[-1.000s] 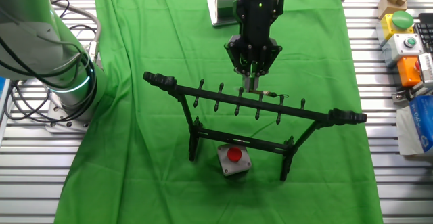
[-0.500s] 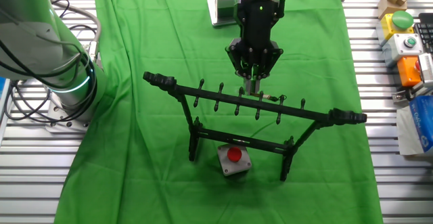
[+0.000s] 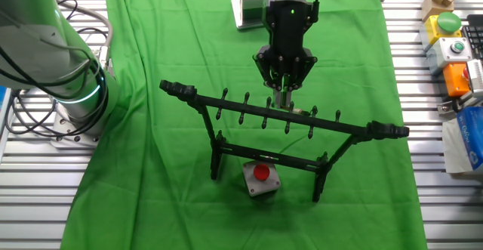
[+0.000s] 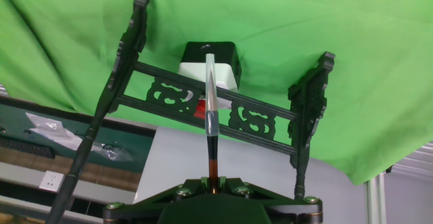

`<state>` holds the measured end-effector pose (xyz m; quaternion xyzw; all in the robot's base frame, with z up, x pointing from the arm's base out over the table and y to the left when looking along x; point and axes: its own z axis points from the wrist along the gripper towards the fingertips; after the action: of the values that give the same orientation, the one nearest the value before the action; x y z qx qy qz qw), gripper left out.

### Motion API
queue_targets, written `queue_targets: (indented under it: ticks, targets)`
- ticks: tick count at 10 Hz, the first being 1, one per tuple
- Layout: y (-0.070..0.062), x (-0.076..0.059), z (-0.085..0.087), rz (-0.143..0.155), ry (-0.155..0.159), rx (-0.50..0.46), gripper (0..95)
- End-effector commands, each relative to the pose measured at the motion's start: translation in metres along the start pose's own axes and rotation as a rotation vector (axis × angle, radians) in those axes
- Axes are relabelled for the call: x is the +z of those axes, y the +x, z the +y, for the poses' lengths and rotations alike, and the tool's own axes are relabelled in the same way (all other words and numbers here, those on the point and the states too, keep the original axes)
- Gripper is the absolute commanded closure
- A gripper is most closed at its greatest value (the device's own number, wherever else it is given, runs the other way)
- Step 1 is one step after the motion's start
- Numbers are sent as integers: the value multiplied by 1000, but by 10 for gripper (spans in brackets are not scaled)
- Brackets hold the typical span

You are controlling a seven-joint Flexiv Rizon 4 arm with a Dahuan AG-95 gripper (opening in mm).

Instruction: Place the brush on the pen rack

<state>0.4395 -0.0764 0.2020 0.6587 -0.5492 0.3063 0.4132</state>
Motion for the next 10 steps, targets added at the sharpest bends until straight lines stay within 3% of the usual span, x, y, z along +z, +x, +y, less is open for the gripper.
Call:
queue_targets:
  ticks: [1, 8, 10]
  targets:
    - [0, 0, 0, 0, 2, 2, 950]
    - [0, 1, -1, -6, 15, 7, 950]
    - [0, 1, -1, -3, 20, -6, 570]
